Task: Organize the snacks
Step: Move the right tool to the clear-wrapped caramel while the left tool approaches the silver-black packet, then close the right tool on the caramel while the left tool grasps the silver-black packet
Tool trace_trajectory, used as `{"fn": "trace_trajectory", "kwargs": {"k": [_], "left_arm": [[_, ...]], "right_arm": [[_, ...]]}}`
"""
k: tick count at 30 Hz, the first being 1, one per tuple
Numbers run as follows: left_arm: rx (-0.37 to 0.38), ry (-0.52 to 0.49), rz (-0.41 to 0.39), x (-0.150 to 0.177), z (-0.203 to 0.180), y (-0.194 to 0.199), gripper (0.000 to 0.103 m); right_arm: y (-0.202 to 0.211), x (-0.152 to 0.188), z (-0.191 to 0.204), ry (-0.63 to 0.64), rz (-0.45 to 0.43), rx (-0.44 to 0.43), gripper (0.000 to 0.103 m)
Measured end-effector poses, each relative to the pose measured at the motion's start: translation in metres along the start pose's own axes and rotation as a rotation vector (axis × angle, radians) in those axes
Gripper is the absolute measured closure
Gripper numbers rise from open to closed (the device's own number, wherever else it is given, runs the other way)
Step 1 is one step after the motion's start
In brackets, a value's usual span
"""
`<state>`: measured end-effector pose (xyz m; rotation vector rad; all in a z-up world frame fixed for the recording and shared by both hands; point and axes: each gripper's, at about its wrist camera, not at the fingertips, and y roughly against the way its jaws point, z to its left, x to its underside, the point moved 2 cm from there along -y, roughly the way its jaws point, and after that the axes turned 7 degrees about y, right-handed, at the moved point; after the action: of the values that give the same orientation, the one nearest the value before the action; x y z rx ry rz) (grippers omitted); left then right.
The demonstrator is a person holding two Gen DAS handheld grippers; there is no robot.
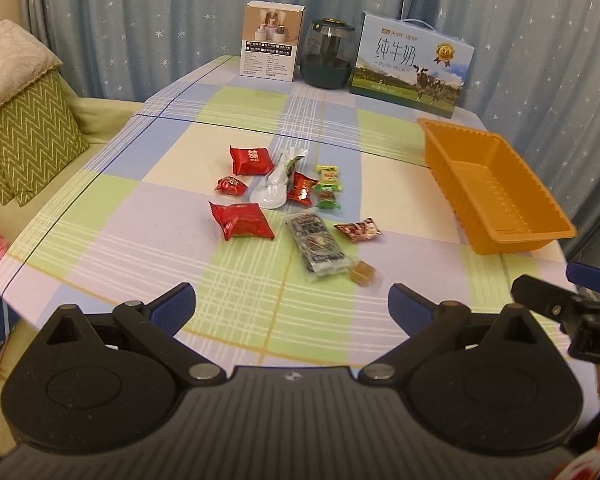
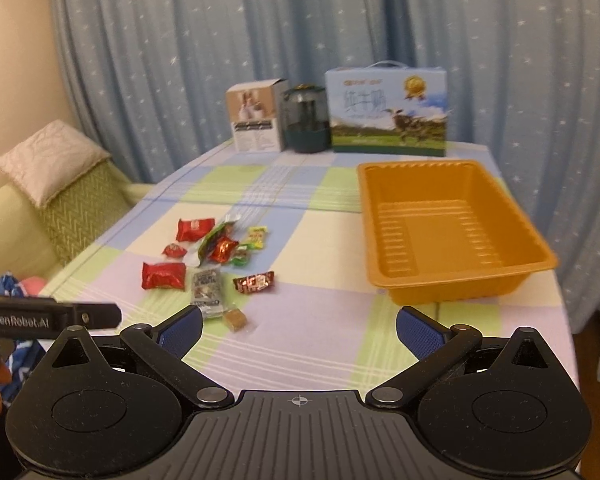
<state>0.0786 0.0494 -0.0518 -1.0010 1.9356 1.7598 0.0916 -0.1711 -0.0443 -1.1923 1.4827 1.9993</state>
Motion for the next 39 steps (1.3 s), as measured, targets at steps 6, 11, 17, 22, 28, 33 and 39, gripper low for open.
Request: {"fn": "trace_trajectory", "kwargs": {"k": [6, 11, 17, 22, 28, 33, 39], "left_arm": [[-0.027, -0.043, 0.007, -0.009, 0.01, -0.038, 0.007], [-0.029, -0.081, -0.002, -0.019, 0.017, -0.062, 0.007], [-0.031, -0.076, -0.004, -0.02, 0.032, -0.082, 0.008], [-0.027, -0.058, 0.007, -0.019, 0.038, -0.089, 0.011], [0.018, -0.031, 0.014, -0.019, 0.035, -0.091, 0.011], [0.032, -0.009, 0.021, -0.018, 0.035, -0.093, 0.011], [0.044, 0.023, -0.006, -0.017, 0.034, -0.095, 0.011]], "right_arm": [[-0.045, 0.009, 0.008, 0.063, 0.026, -0.07, 0.011], [-0.084, 0.008, 0.024, 0.15, 0.049, -0.143, 0.024], [-0.127, 0.011, 0.038, 0.25, 0.087, -0.196, 0.046], [-0.149, 0.015, 0.045, 0.308, 0.103, -0.218, 0.059], [-0.157, 0.019, 0.047, 0.339, 0.102, -0.216, 0.068], [-0.156, 0.019, 0.051, 0.356, 0.093, -0.225, 0.077], [-0.151, 0.017, 0.049, 0.322, 0.1, -0.216, 0.082]]}}
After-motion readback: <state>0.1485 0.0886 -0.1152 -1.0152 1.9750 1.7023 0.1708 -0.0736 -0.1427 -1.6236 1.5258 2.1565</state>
